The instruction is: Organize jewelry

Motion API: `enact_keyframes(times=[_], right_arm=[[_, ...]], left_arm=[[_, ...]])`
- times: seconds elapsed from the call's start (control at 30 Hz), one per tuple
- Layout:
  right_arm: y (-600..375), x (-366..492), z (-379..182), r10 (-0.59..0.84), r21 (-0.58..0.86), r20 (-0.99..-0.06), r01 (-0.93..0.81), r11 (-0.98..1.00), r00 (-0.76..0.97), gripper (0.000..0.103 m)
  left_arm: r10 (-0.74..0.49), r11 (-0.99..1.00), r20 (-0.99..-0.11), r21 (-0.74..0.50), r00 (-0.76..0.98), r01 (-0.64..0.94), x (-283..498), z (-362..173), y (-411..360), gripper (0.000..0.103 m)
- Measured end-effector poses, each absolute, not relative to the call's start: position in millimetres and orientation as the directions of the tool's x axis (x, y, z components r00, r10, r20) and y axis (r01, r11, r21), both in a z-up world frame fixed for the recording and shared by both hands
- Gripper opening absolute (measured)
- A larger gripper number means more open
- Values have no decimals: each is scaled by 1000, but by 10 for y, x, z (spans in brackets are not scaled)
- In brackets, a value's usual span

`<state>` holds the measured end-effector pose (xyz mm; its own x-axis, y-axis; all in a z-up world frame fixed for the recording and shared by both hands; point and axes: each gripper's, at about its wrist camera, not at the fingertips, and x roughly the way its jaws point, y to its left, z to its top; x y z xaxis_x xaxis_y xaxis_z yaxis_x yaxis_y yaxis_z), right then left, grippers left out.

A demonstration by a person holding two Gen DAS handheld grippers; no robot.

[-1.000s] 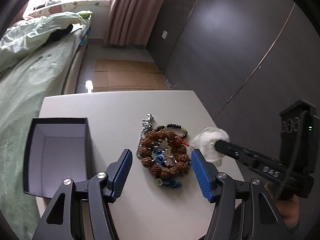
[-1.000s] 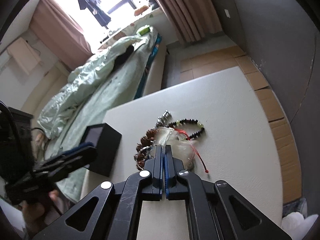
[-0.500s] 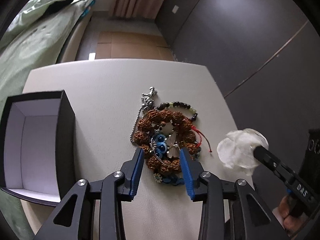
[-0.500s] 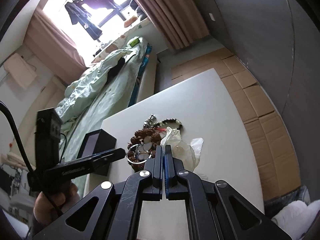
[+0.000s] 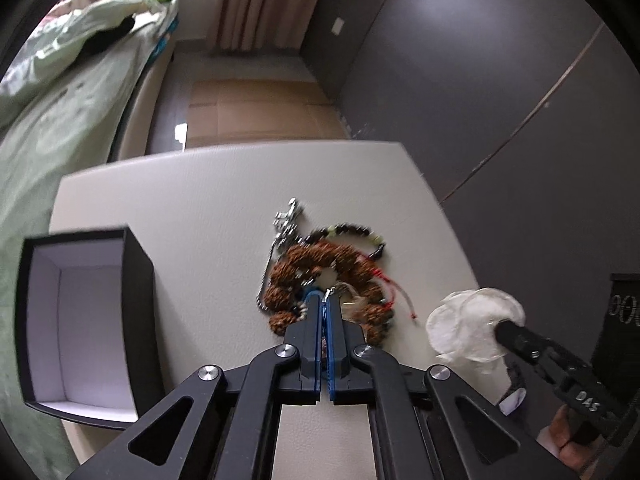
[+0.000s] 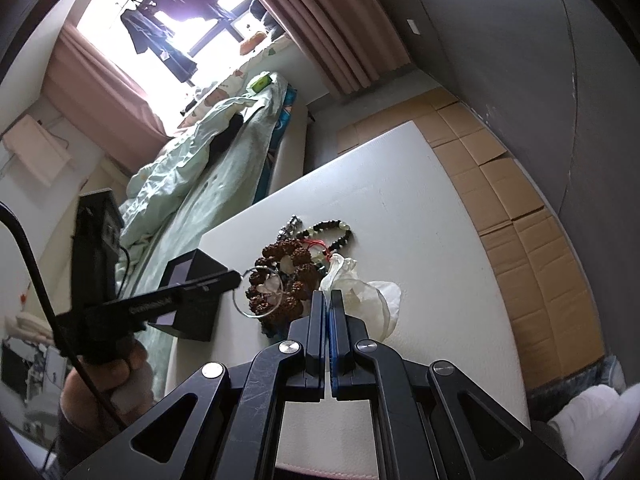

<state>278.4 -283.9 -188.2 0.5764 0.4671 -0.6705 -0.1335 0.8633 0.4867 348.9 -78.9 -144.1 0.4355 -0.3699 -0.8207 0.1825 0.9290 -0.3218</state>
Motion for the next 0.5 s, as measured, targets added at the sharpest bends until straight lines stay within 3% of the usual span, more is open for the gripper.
enact_keyframes(times=[0.5], right_arm=[[-2539,2739,-1683,490,470,-649,-200,860,582,3]], left_arm=[[-382,924,-748,-331,542,193,3320,-940,-366,0]])
